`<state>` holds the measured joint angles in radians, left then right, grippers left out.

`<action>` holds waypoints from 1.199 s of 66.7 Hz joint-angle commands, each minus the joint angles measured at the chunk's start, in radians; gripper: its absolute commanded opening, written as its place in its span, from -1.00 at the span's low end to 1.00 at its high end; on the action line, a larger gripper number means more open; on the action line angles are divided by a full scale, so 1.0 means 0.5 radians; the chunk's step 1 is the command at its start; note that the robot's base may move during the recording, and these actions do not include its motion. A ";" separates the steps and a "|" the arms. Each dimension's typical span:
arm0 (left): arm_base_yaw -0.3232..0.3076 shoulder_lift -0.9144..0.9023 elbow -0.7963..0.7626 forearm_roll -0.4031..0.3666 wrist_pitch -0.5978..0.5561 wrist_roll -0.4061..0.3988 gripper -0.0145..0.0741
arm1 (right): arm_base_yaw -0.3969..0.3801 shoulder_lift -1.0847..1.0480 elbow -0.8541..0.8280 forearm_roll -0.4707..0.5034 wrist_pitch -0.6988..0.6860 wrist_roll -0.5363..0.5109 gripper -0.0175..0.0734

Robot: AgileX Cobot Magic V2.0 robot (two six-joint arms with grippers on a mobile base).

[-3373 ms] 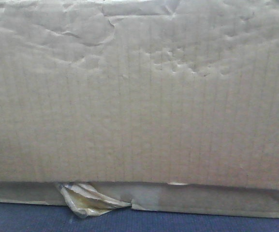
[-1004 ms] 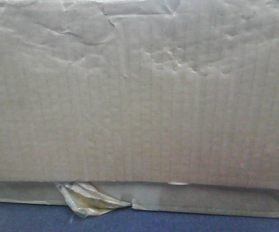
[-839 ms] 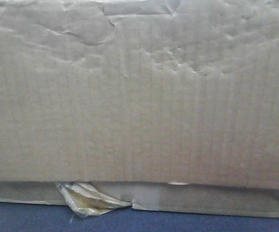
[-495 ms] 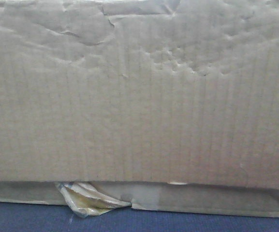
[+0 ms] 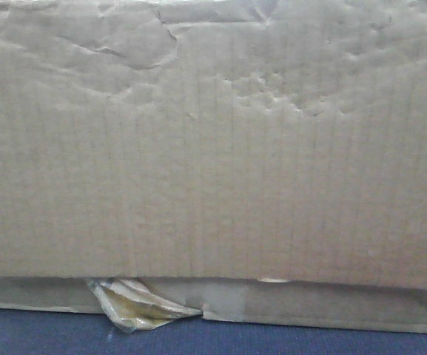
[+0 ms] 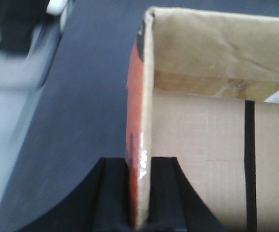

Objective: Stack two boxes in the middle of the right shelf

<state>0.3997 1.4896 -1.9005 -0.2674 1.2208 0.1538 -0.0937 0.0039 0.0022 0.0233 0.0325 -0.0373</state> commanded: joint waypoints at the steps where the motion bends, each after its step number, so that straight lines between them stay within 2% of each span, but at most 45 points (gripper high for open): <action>1: -0.146 -0.087 -0.162 0.004 0.001 -0.202 -0.92 | -0.008 -0.008 -0.004 0.004 -0.050 -0.011 -0.99; 6: -0.307 -0.118 -0.266 0.108 0.001 -0.367 -0.92 | -0.008 -0.008 -0.004 0.004 -0.050 -0.011 -0.99; 14: -0.660 -0.133 -0.436 0.346 0.001 -0.617 -0.92 | -0.008 -0.008 -0.004 0.004 -0.050 -0.011 -0.99; 15: -0.734 -0.133 -0.447 0.382 0.001 -0.647 -0.92 | -0.008 -0.008 -0.004 0.004 -0.050 -0.011 -0.99; 27: -1.383 -0.119 -0.485 0.957 0.001 -1.023 -0.92 | -0.008 -0.008 -0.004 0.004 -0.050 -0.011 -0.99; 32: -1.608 -0.082 -0.473 1.065 0.001 -1.133 -0.92 | -0.008 -0.008 -0.004 0.004 -0.050 -0.011 -0.99; 39: -1.818 -0.023 -0.427 1.178 0.001 -1.256 -0.92 | -0.008 -0.008 -0.004 0.004 -0.050 -0.011 -0.99; 45: -1.914 0.032 -0.369 1.250 0.001 -1.342 -0.92 | -0.008 -0.008 -0.004 0.004 -0.050 -0.011 -0.99; 52: -1.953 0.085 -0.267 1.209 0.001 -1.382 -0.92 | -0.008 -0.008 -0.004 0.004 -0.050 -0.011 -0.99; 80: -1.965 0.090 0.367 1.105 0.001 -1.584 -0.92 | -0.008 -0.008 -0.004 0.004 -0.050 -0.011 -0.99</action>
<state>-0.5765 1.5406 -1.7680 0.3069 1.2424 -0.5966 -0.0937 0.0039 0.0022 0.0233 0.0325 -0.0373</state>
